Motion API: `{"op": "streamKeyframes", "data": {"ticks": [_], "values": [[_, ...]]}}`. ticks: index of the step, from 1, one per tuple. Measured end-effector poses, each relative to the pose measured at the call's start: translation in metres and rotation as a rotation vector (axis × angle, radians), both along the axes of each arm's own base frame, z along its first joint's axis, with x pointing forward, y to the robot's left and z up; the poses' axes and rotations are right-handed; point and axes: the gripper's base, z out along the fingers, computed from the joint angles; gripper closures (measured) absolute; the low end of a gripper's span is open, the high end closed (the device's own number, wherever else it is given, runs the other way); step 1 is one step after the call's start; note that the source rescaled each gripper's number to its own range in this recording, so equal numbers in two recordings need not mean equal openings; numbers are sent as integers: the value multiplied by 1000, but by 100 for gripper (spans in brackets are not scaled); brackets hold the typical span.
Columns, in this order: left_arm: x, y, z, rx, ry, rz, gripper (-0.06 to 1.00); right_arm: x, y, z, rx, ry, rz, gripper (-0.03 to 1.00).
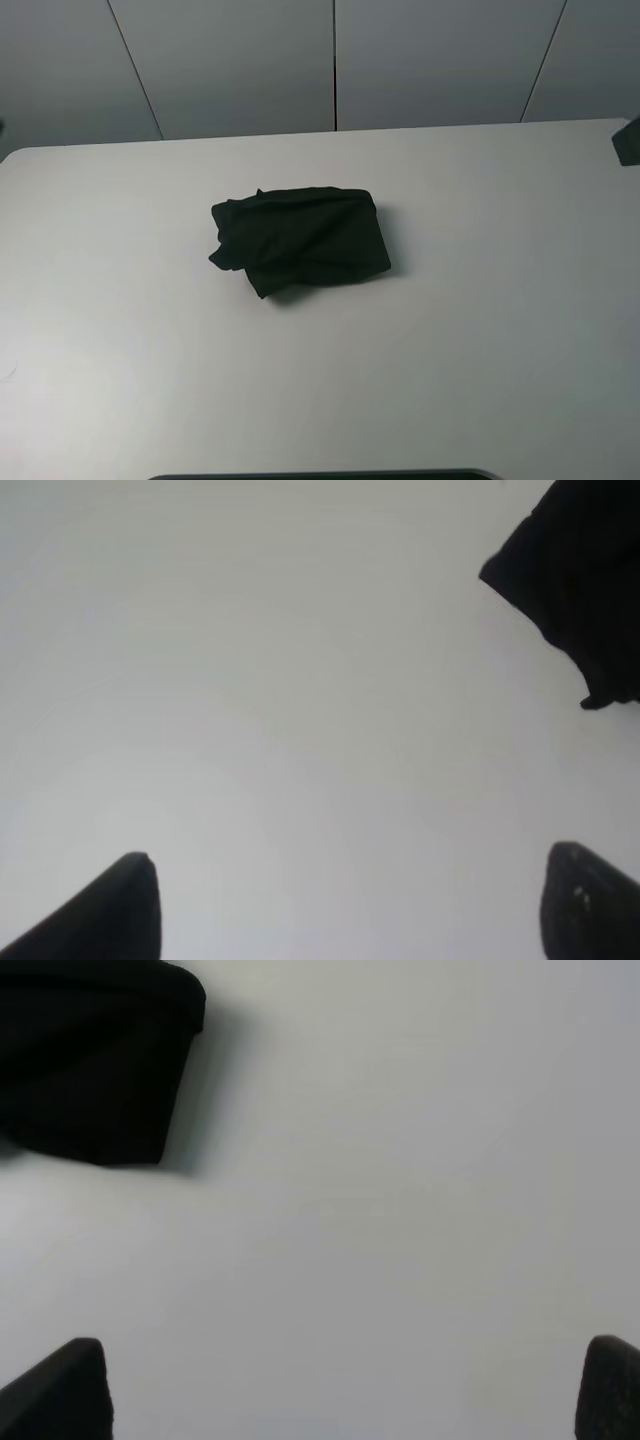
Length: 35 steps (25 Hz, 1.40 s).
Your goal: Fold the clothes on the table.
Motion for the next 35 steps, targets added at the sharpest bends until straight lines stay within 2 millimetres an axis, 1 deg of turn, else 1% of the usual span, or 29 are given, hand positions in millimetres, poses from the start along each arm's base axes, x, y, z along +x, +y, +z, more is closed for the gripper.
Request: {"op": "streamKeyframes", "data": {"ticks": [4,7,11,15,20,25,29,31,35], "values": [[-37,25,-10,-51,-42,27,-3,-43,-8,-11,16,-82,1,-3],[-59,39,-22,-80,-73,36,-3,-66,-13,-24,22,-120,3,-3],[-83,54,-39,-117,-121,36,-3,-88,-17,-34,34,-182,3,-3],[-104,66,-56,-177,-172,26,-3,-102,-18,-45,62,-216,10,-3],[-124,76,-80,-242,-226,16,-3,-108,-18,-60,74,-206,14,-3],[-144,89,-81,-311,-352,-1,-3,-108,-17,-63,93,-215,16,-3],[-146,90,-83,-314,-367,-19,-3,-111,-17,-62,99,-241,17,-3],[-147,89,-83,-316,-367,-28,-3,-117,-19,-61,107,-283,18,-3],[-147,89,-83,-317,-368,-31,-3,-137,-22,-60,137,-415,23,-3]]}}
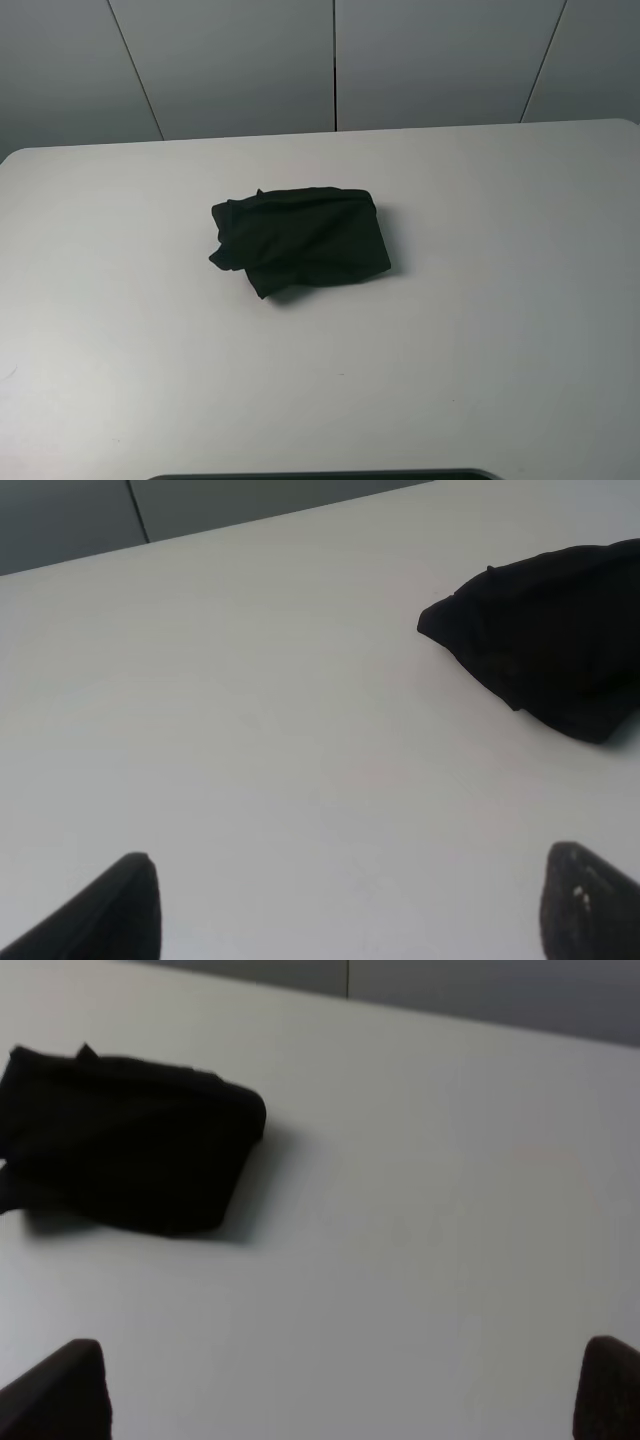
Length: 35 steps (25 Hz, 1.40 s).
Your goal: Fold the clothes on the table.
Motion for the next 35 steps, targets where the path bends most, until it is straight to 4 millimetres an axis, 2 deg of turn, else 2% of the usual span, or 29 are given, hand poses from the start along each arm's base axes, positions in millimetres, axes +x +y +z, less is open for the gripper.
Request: {"op": "streamKeyframes", "data": {"ticks": [12,19,23,35], "values": [[-1,-1,0,-8,1,12,-3,-4,1,0,32,-18,11,-3],[-5,-2,0,-10,1,271,-3,-2,3,0,30,-21,-145,-3],[-7,-2,0,-11,0,432,-3,-2,3,0,30,-21,-147,-3],[-7,-2,0,-9,-1,453,-3,-2,3,0,30,-20,-116,-3]]}}
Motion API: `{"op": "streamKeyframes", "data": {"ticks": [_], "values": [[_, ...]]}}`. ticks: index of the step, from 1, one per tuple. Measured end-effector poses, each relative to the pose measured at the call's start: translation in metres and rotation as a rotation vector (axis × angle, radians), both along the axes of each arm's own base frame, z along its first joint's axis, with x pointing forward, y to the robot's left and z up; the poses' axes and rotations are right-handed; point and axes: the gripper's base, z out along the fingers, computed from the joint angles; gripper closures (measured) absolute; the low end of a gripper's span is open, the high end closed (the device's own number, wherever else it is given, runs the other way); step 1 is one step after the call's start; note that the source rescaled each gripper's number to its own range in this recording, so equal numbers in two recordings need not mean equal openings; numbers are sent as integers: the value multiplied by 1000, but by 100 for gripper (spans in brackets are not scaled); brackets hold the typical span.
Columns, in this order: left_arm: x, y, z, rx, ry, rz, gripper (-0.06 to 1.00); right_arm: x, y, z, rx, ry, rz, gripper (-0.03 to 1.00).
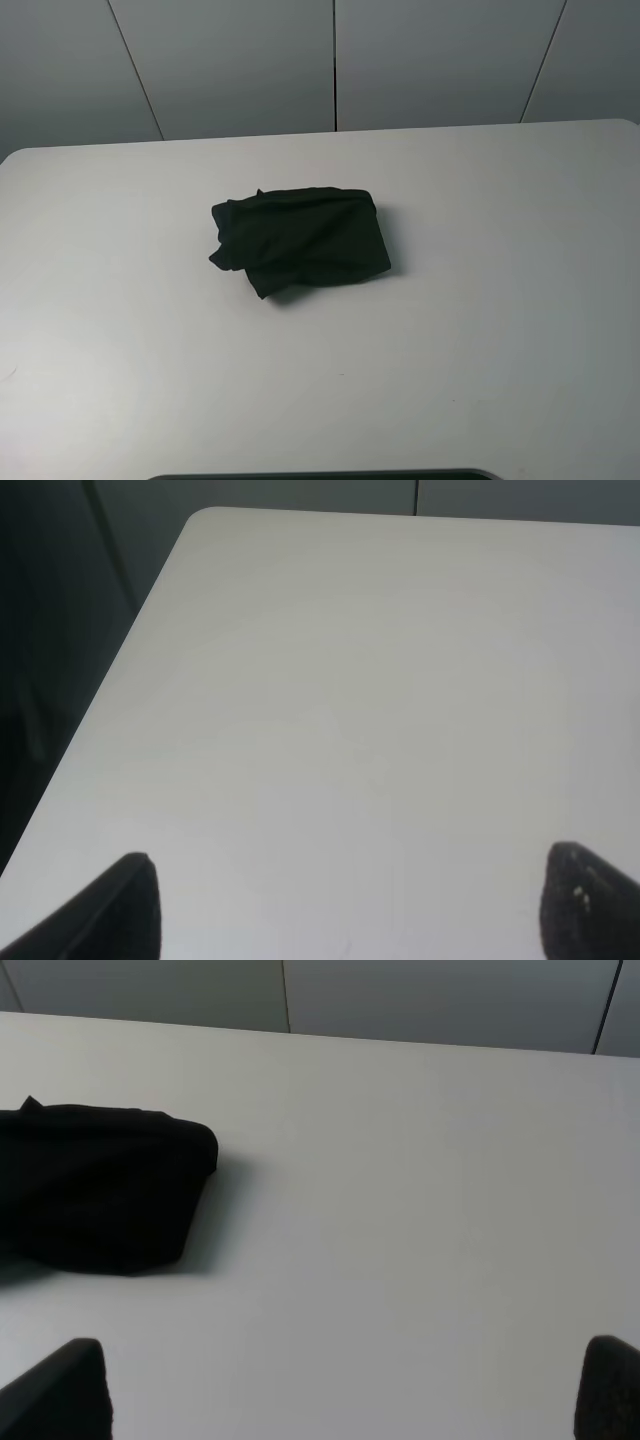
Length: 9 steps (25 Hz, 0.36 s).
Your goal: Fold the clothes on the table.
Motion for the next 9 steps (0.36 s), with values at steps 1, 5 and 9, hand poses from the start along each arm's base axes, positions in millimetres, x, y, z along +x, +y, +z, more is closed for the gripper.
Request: {"op": "streamKeyframes", "data": {"ticks": [1,5,9], "values": [[0,0,0,0,0,0,-3,0,0,0,0,0,0,-3],[0,0,0,0,0,0,-3,0,0,0,2,0,-1,-3],[0,0,0,-2,0,-1,-3,0,0,0,2,0,-1,-3]]}}
